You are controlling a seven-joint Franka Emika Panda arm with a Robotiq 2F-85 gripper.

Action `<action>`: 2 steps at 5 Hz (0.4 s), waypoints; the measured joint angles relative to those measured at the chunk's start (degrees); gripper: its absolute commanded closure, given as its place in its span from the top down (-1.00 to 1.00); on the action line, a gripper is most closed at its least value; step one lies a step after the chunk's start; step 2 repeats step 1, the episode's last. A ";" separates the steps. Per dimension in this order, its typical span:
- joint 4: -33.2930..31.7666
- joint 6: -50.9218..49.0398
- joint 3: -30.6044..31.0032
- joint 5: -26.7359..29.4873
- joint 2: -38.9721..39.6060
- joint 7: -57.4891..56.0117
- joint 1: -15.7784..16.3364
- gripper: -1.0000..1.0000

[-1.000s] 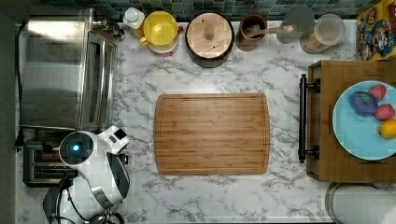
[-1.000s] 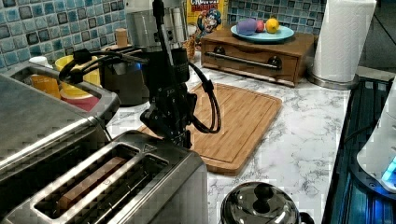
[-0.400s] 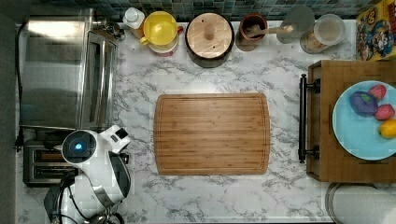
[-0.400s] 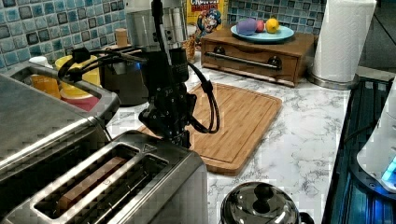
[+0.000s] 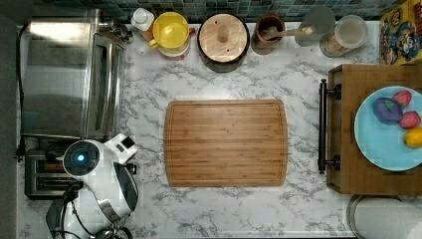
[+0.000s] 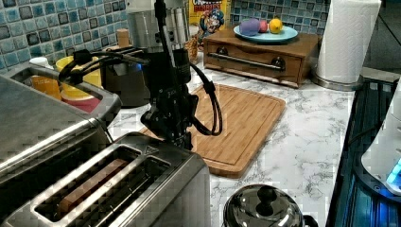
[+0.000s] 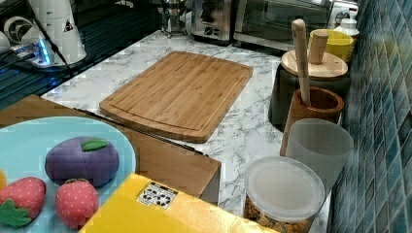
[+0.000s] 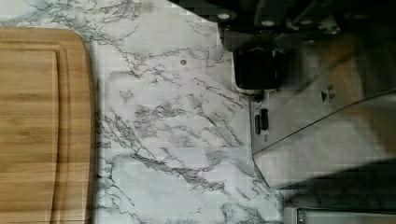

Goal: Turn on the toaster.

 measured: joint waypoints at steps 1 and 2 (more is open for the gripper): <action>0.00 -0.11 -0.90 0.12 -0.01 0.00 0.92 -1.00; 0.00 -0.11 -0.90 0.12 -0.01 0.00 0.92 -1.00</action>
